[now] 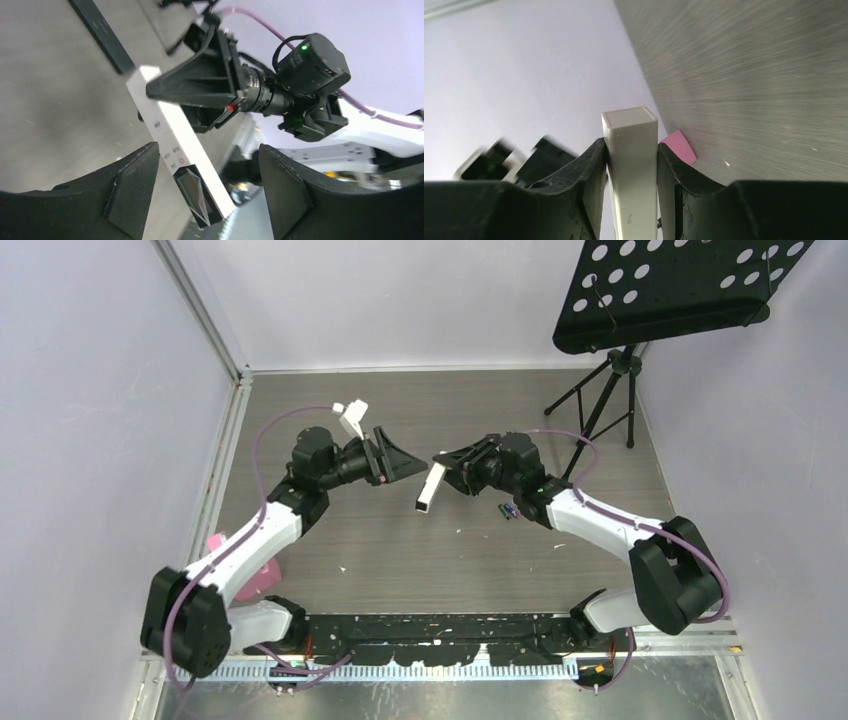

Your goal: Load the batteries into the remote control

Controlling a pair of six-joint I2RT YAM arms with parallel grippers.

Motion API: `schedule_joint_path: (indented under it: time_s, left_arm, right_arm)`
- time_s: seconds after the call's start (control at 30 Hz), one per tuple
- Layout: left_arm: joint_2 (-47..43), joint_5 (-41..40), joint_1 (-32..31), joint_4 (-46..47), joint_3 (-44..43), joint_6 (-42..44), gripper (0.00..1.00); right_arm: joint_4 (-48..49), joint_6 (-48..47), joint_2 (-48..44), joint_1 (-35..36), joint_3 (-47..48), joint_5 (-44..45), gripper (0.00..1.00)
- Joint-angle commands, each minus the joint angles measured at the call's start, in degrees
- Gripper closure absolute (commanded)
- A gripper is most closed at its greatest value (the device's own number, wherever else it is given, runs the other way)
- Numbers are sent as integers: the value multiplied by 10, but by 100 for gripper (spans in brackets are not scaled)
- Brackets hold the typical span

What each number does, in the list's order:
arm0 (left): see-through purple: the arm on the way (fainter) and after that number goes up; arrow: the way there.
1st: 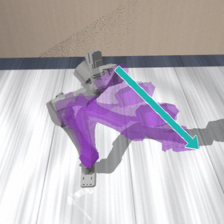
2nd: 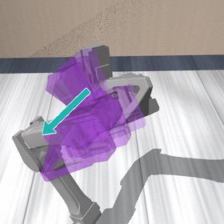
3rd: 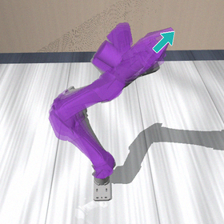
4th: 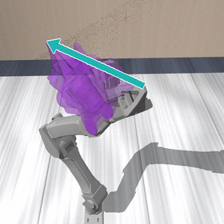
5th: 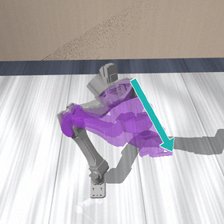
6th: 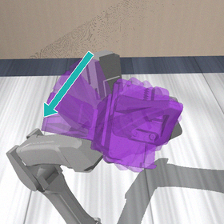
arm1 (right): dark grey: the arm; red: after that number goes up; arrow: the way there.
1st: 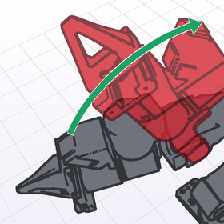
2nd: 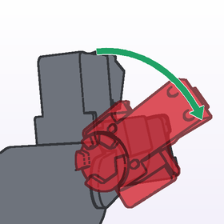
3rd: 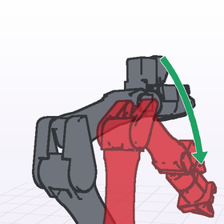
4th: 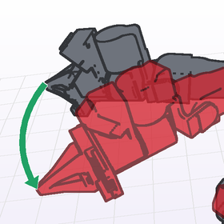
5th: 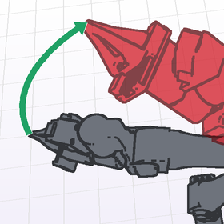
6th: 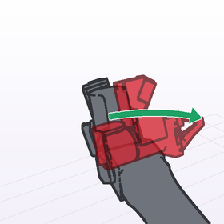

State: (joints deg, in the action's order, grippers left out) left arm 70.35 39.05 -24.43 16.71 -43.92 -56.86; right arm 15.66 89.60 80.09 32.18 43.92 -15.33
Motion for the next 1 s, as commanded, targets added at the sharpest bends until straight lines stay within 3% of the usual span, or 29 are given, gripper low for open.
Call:
schedule_joint_path:
  time_s: [0.0, 0.13, 0.3, 0.47, 0.73, 0.97]
  left_arm:
    - [-76, -91, -1, -68, -24, 291, 25]
    - [-108, -40, -6, -53, 2, 460, 23]
    - [-158, 30, -33, -11, 49, 603, 20]
    - [-155, 47, -96, -116, 26, 780, 22]
    - [-94, -33, -172, -165, -17, 917, 29]
    - [-58, -102, -202, -164, -30, 962, 35]
  right_arm:
    - [-123, 42, -17, -2, 26, 43, 99]
    - [-210, 61, 1, -8, 62, 21, 99]
    - [-330, 73, 15, -19, 114, 8, 99]
    - [-388, 82, 12, -21, 147, -5, 99]
    - [-406, 76, 7, -21, 164, -26, 99]
    - [-406, 77, 13, -21, 161, -38, 99]
